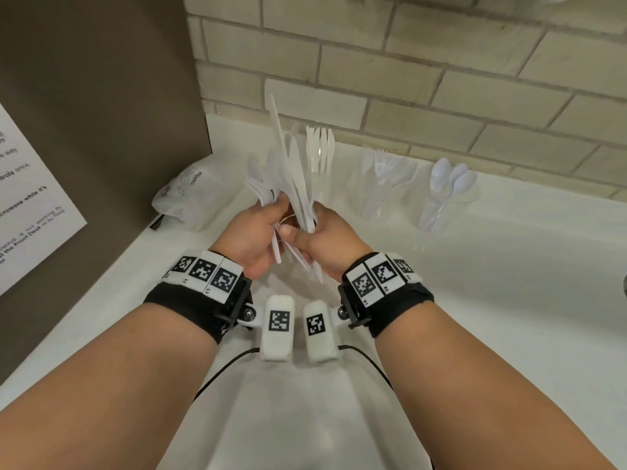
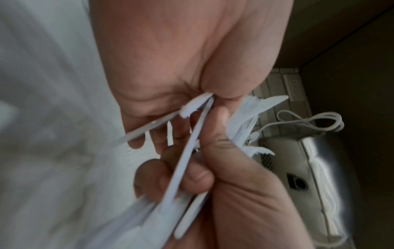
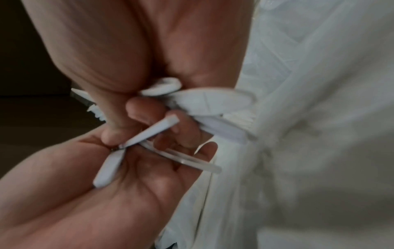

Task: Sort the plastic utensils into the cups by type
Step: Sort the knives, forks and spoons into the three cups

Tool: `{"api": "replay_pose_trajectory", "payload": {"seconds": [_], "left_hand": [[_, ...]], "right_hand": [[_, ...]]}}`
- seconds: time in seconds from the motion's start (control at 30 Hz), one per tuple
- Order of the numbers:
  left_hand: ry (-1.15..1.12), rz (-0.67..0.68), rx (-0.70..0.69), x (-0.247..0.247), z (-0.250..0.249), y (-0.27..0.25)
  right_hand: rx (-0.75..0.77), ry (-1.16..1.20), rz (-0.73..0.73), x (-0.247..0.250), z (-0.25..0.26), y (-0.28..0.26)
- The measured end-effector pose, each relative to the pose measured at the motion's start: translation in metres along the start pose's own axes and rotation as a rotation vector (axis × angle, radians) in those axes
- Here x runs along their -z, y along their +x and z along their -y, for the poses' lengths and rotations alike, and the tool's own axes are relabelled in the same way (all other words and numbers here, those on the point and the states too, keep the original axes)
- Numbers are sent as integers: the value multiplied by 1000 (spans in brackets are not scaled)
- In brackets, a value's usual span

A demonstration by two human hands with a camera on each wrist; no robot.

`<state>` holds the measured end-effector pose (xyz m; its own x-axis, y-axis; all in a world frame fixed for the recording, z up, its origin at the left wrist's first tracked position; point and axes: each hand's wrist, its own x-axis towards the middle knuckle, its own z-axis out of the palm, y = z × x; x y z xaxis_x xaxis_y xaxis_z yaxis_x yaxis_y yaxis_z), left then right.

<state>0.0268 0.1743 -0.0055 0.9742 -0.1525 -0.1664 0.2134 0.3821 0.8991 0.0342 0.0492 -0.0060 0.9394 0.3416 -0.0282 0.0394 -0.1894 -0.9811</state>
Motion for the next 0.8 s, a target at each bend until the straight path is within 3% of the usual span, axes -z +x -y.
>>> {"api": "replay_pose_trajectory", "payload": {"seconds": [0.13, 0.27, 0.37, 0.47, 0.5, 0.6, 0.63, 0.73, 0.8], "left_hand": [[173, -27, -63, 0, 6, -2], [368, 155, -33, 2, 5, -10], [729, 253, -65, 3, 0, -11], [739, 390, -139, -1, -6, -7], [661, 322, -194, -2, -8, -5], [312, -82, -362, -3, -22, 4], [274, -139, -416, -6, -30, 6], [375, -127, -548, -11, -43, 12], [549, -132, -558, -16, -45, 12]], "right_hand": [[-10, 1, 48, 3, -2, 0], [-82, 92, 92, 11, -3, -5], [-112, 74, 72, 13, -1, -9], [-164, 124, 29, 14, -2, -11], [-188, 142, 24, 15, -3, -12], [-227, 92, 45, 14, -7, -15], [-229, 59, 55, 14, -8, -16], [-221, 13, 86, 9, -11, -18], [-218, 21, 71, 9, -11, -17]]}}
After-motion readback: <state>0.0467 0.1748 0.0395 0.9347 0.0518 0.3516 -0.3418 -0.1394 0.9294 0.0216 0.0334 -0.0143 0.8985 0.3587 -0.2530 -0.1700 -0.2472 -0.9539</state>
